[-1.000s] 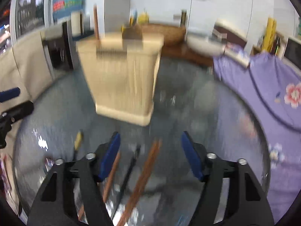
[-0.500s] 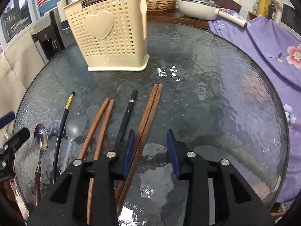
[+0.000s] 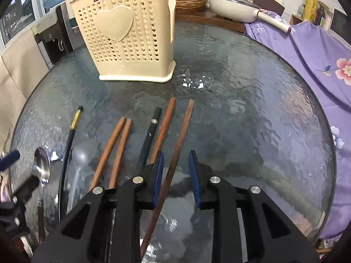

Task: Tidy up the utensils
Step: 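Grasp the brown-handled silver ladle with left gripper while right gripper grasps a brown chopstick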

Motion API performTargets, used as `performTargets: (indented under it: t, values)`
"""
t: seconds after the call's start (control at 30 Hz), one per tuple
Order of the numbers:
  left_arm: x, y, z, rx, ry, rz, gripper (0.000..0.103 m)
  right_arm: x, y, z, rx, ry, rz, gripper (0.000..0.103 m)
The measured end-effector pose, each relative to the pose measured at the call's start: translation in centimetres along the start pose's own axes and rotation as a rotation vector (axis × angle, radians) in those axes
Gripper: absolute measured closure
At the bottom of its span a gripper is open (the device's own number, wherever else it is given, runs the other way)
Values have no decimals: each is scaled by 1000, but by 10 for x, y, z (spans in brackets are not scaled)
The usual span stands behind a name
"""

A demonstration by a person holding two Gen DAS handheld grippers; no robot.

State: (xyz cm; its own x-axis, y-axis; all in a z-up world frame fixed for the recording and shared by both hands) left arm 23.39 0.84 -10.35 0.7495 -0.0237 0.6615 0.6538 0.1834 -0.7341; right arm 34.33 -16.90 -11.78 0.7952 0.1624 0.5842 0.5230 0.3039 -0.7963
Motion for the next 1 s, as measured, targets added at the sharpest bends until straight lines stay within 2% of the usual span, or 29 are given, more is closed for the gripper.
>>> performTargets:
  t: [0.2, 0.57, 0.8, 0.93, 1.0]
  values:
    - [-1, 1, -4, -17, -17, 25, 29, 13, 6, -3, -6, 21, -2, 85]
    - [3, 18, -20, 24, -40, 68, 35, 24, 11, -9, 1, 34, -10, 90]
    - [10, 24, -18, 48, -74, 66, 41, 35, 18, -15, 18, 59, -18, 93]
    - [14, 25, -17, 50, -74, 73, 47, 36, 19, -15, 15, 47, -23, 93]
    - [15, 26, -18, 49, -71, 78, 53, 35, 19, -15, 21, 45, -21, 94]
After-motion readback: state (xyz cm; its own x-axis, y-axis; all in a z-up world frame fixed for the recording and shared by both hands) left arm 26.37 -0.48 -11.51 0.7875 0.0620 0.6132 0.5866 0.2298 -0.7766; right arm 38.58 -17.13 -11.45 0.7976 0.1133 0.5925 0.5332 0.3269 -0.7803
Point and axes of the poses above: each gripper's, at about its wrist camera, not at the fingertips, and y roughly the way its jaws point, z to its left, x to its top, the point moved 6 cm from there along y, roughly the way its jaws point, and after that the axes turned 9 degrees about x, right-handed, at the moved point
